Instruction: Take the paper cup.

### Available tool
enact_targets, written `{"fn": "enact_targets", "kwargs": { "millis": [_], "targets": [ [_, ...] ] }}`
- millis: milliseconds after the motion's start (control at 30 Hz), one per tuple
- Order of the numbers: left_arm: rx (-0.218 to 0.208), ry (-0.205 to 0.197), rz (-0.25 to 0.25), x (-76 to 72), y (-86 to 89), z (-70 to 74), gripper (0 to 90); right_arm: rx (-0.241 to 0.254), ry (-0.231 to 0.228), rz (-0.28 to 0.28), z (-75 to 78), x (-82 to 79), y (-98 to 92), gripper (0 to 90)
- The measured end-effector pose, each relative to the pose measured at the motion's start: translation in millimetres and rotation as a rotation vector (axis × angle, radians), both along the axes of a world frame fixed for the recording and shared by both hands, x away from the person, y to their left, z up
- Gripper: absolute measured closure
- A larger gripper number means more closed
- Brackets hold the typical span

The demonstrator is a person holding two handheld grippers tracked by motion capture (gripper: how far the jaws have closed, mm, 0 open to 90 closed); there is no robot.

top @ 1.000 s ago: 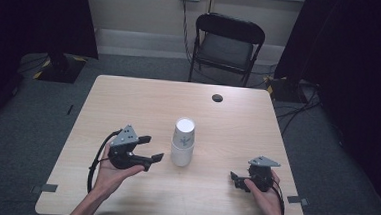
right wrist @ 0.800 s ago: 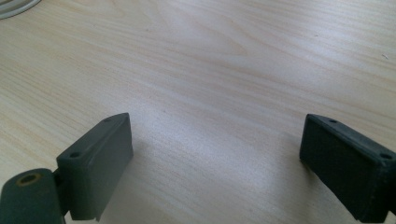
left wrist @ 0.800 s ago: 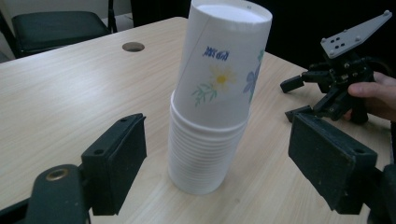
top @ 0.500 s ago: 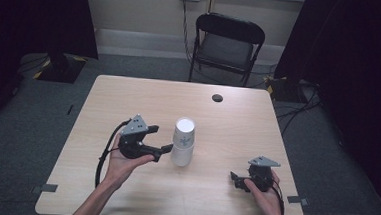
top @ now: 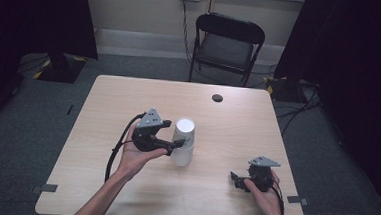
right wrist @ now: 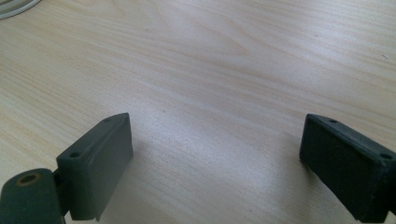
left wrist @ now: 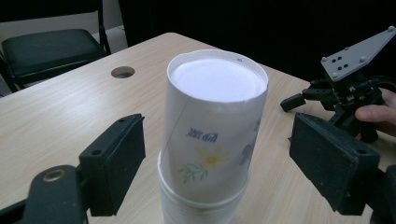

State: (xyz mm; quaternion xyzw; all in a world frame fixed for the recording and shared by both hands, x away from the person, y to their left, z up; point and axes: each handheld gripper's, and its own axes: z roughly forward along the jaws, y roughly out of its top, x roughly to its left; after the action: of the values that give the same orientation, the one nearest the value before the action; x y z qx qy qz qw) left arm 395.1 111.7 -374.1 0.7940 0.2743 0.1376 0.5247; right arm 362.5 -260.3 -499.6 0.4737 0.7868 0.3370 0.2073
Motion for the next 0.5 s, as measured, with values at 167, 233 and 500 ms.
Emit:
{"fn": "enact_targets", "kwargs": {
  "millis": [167, 233, 500],
  "targets": [
    [-0.018, 0.015, -0.004, 6.8, -8.4, -1.7, 16.7, 0.0, 0.0, 0.0, 0.0, 0.0, 0.0, 9.1],
    [-0.027, 0.027, -0.011, 8.7, -11.3, -0.9, 18.2, 0.0, 0.0, 0.0, 0.0, 0.1, 0.0, 9.1],
    [0.012, 0.028, -0.005, 22.3, -17.5, -9.5, 19.7, 0.0, 0.0, 0.001, 0.0, 0.2, 0.0, 9.1]
  ]
}}
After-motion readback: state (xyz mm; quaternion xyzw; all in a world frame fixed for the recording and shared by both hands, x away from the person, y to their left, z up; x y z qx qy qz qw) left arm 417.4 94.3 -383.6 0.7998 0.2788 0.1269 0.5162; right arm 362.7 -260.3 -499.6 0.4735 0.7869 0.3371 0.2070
